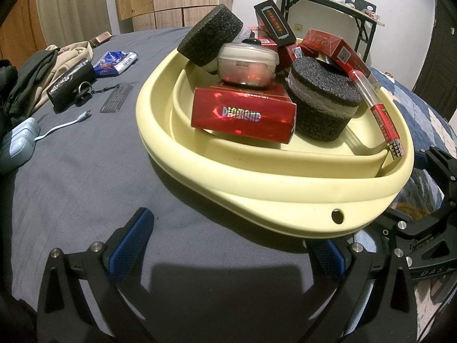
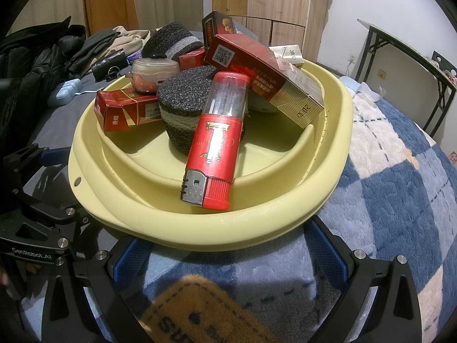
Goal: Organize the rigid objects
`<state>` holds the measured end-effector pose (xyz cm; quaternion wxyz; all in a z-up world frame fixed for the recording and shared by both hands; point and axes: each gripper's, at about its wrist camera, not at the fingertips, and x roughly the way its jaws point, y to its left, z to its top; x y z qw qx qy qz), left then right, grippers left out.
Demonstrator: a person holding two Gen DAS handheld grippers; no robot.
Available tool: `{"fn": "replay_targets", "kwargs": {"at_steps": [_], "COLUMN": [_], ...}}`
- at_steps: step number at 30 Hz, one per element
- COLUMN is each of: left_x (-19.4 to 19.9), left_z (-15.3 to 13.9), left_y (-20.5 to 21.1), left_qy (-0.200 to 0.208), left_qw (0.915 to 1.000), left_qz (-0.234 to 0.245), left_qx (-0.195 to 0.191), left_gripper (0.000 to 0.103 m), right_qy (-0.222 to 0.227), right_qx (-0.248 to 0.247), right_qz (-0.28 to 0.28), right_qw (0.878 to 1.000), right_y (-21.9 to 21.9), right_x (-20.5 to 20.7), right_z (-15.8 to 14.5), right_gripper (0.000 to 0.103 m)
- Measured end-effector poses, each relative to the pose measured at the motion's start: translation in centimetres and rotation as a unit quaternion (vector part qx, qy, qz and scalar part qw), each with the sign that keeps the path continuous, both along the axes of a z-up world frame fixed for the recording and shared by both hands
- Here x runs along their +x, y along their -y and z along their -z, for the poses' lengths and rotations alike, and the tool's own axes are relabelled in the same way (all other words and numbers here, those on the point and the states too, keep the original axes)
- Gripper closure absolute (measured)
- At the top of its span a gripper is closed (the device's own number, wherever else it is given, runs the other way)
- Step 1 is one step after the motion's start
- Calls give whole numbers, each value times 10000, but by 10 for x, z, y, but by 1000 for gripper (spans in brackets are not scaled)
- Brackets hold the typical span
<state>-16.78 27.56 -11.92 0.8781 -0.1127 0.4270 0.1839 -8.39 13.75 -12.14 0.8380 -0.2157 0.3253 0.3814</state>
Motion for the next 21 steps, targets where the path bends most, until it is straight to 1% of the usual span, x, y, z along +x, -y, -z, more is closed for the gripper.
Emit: {"fn": "replay_targets", "kwargs": {"at_steps": [21], "left_x": [-3], "left_z": [1], "left_y": [2], "left_qy": [5], "left_qw": [10000], "left_qz": [-1], "left_qx": [5], "left_gripper": [0], "right_qy": [-1], "right_qx": [1], "right_qz": [-1], "right_qw": [10000], "right_y": [1], "right_x": [0], "right_z": [0], "right_gripper": [0]}}
